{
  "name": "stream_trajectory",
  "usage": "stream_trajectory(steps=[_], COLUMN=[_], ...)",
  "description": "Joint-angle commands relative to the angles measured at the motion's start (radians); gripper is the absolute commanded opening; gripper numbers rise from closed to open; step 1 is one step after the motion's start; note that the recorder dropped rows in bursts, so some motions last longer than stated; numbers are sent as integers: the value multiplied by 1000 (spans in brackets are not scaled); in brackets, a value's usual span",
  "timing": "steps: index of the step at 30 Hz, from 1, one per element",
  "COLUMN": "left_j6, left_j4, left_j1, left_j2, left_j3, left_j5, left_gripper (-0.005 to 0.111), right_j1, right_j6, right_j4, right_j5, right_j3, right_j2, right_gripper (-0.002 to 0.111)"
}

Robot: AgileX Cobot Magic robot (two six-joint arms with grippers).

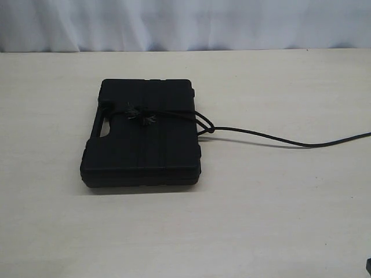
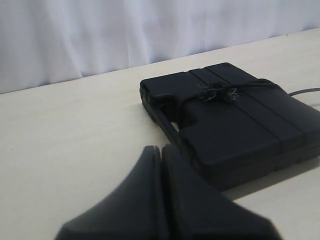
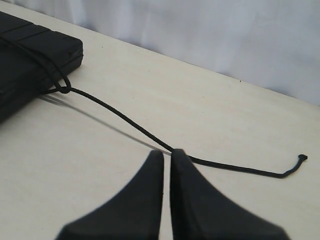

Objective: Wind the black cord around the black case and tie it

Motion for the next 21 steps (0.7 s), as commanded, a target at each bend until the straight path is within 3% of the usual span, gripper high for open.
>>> stream_trajectory(steps=[1, 21], left_j6=[0, 0], left_j4=[0, -2], left_j1=[4, 4], left_j2=[-2, -2], left_j3=[2, 2], left_j5=[-11, 1], left_gripper=[0, 0], right_j1=[1, 1], right_j6=[-4, 26], right_j4=[-4, 22], right_j5=[2, 20], right_j3=[3, 3], right_j2=[-6, -6], right_gripper=[5, 5])
